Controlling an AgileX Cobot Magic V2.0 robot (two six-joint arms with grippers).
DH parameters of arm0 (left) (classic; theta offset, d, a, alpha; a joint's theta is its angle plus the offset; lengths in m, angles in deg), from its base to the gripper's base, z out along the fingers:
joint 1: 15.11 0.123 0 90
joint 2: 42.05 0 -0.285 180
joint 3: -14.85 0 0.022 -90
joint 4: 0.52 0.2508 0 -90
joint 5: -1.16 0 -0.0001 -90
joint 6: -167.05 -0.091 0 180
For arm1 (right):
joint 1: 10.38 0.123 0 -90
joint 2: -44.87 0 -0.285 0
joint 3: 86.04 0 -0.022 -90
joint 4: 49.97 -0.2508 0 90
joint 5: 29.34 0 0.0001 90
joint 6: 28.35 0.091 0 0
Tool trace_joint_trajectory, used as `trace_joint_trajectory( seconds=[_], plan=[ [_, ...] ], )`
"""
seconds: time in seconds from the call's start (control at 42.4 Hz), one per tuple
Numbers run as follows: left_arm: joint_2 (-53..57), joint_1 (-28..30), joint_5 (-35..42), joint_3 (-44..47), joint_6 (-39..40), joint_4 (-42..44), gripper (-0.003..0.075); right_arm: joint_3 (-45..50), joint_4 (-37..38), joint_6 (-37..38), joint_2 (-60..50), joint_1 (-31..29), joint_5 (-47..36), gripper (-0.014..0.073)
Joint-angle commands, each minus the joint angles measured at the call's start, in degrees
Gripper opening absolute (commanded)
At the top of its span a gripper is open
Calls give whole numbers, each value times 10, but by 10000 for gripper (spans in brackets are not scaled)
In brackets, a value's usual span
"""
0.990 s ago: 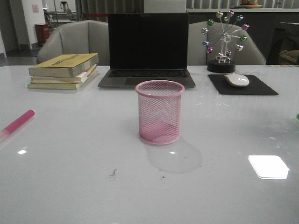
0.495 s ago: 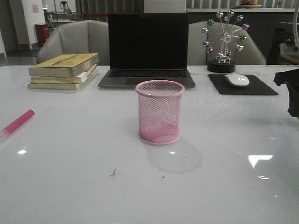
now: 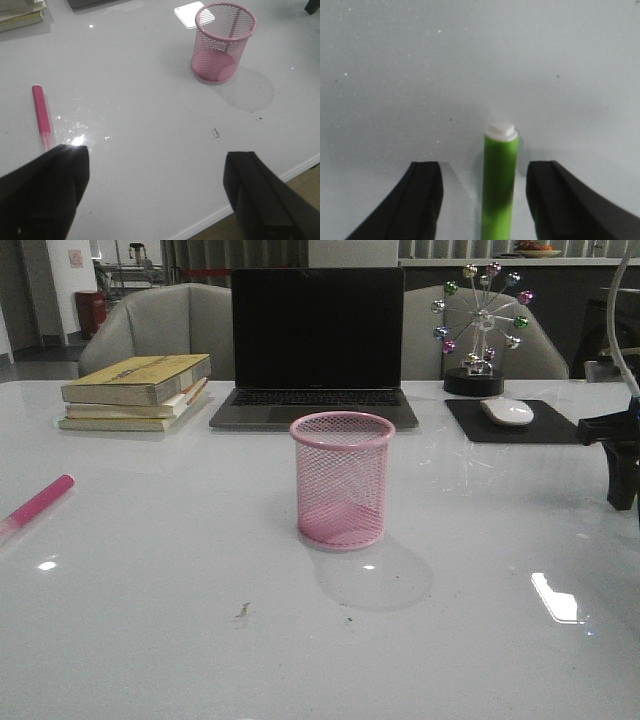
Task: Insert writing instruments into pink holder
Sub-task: 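Lower the right gripper onto the lime-green marker and grasp it, then lift the green marker and carry it over the pink holder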
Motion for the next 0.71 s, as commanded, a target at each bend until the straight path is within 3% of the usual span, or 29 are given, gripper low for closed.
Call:
trace_joint_trajectory(
  seconds=[0.0, 0.094, 0.188, 0.471, 0.683],
  plan=[
    [-3, -4, 42, -16, -1, -8, 601, -18, 3, -7, -32, -4, -12, 435],
    [-3, -4, 42, -16, -1, -8, 601, -18, 3, -7, -32, -4, -15, 299],
    [-3, -4, 42, -16, -1, -8, 601, -18, 3, -7, -34, -4, -19, 235],
    [-3, -4, 42, -16, -1, -8, 601, 2, -40, -7, -98, 0, -45, 238],
    [-3, -4, 42, -16, -1, -8, 601, 140, -74, -9, -255, 55, -223, 238]
  ],
)
